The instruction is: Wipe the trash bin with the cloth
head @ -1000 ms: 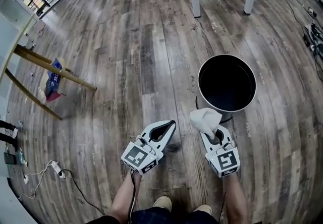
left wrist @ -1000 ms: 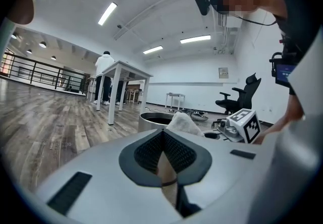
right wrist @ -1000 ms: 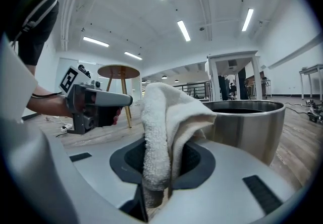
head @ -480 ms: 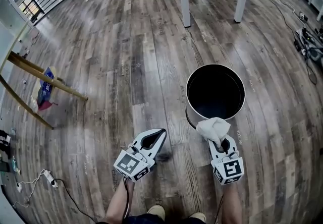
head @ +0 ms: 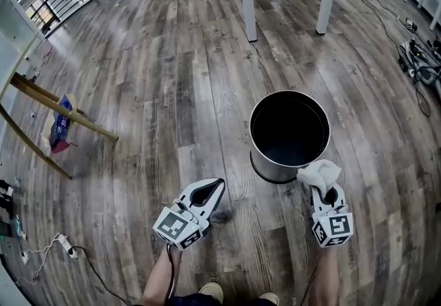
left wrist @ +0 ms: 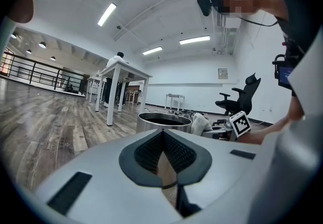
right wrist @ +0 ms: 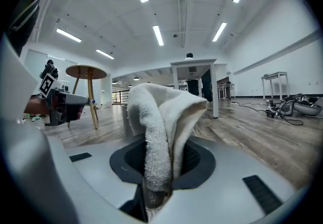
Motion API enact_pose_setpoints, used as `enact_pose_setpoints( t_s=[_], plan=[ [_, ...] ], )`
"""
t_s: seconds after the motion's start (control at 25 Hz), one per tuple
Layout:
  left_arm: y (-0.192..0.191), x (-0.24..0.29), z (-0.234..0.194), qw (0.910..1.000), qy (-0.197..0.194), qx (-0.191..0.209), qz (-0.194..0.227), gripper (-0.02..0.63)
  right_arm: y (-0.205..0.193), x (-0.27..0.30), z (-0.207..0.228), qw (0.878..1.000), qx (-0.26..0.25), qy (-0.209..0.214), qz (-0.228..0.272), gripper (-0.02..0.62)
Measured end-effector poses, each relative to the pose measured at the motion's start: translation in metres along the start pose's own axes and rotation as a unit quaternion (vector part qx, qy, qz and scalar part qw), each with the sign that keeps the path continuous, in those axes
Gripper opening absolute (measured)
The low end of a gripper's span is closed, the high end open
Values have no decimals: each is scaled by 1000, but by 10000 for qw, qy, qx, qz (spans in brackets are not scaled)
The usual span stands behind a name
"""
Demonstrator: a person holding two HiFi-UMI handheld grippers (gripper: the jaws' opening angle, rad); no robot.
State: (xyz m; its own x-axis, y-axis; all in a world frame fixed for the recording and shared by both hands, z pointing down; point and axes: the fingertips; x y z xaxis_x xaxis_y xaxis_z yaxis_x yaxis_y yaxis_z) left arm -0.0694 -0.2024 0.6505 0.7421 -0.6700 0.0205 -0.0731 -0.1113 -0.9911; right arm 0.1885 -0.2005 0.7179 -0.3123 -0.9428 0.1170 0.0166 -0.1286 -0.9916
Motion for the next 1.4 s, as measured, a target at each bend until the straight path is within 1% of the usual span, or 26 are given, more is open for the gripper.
enact_pose_setpoints(
  t_s=[0.12,0.2,0.32,0.48,0.64,0.76,0.92,1.2,1.4],
  plan=[
    [2,-3,-3,10000,73,-12,37,0,-2,-2,29,9996,45,-289,1,84],
    [2,-5,-5,9999,95,5,39,0,-5,-2,42,9992,42,-403,-22,84],
    [1,-6,-4,9999,105,13,20,0,-6,-2,44,9992,-5,-388,-66,84],
    [0,-3,1,10000,55,8,19,0,-1,-10,34,9995,-14,-310,-34,84],
    [-3,-2,6,10000,13,6,4,0,12,-25,3,9999,-93,33,100,84],
    [-5,-3,6,10000,12,-20,4,0,21,-41,-30,9991,-201,322,201,84],
    [-8,-3,7,10000,23,-53,10,0,23,-53,-76,9966,-339,723,219,83],
    [-6,-6,7,10000,9,-13,54,0,8,-32,-145,9876,-386,1510,186,84],
    [-6,-12,5,9999,87,-41,56,0,-9,-4,-179,9799,-563,1908,-118,84]
  ],
)
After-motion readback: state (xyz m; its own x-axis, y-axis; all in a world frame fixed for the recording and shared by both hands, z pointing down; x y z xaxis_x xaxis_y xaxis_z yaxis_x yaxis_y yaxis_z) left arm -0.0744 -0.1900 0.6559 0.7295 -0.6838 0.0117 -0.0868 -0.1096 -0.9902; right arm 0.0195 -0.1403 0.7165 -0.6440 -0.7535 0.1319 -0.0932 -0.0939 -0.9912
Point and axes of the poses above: the fingertips, and each gripper's own axes: x forward along the fingers, z to its right, y out of its top, and after that the axes turned 6 degrees about z, right-handed
